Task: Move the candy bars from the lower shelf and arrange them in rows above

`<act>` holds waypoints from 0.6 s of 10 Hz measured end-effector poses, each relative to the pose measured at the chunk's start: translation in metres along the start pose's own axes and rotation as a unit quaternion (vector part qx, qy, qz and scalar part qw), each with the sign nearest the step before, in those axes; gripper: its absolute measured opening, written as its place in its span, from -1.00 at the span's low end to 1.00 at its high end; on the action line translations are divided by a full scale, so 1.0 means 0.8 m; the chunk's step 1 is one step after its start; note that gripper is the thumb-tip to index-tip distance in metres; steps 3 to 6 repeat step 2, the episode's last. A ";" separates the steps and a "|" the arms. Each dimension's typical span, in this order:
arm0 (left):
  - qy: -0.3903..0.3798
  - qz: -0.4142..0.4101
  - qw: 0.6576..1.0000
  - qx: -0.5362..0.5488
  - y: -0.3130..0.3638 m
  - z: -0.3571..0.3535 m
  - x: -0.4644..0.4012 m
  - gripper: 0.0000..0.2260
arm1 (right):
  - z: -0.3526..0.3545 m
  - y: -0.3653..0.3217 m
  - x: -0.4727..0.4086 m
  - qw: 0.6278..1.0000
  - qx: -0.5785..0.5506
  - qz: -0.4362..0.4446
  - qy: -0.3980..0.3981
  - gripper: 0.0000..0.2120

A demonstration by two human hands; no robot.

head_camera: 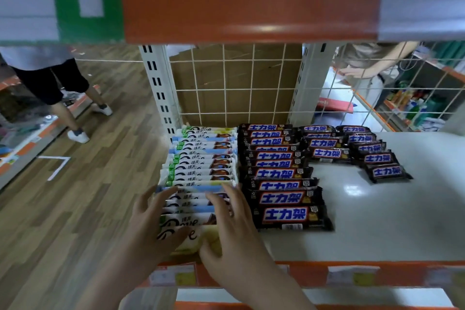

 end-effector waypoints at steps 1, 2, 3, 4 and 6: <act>0.045 -0.015 0.999 -0.019 0.003 0.005 0.010 -0.50 | 0.011 0.004 0.015 0.999 -0.026 0.022 0.021 -0.48; 0.073 -0.013 0.996 -0.059 0.018 0.004 0.018 -0.54 | 0.024 0.013 0.029 0.999 -0.045 0.002 0.013 -0.54; 0.073 -0.013 0.996 -0.059 0.018 0.004 0.018 -0.54 | 0.024 0.013 0.029 0.999 -0.045 0.002 0.013 -0.54; 0.073 -0.013 0.996 -0.059 0.018 0.004 0.018 -0.54 | 0.024 0.013 0.029 0.999 -0.045 0.002 0.013 -0.54; 0.073 -0.013 0.996 -0.059 0.018 0.004 0.018 -0.54 | 0.024 0.013 0.029 0.999 -0.045 0.002 0.013 -0.54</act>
Point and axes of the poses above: each hand's wrist, its own x-axis away from the middle knuckle, its own z-axis out of the back of the hand, y = z × x, the point moved 10 cm from there along -x, towards the middle knuckle, and after that the axes turned 4 degrees about y, right-handed, at the moved point
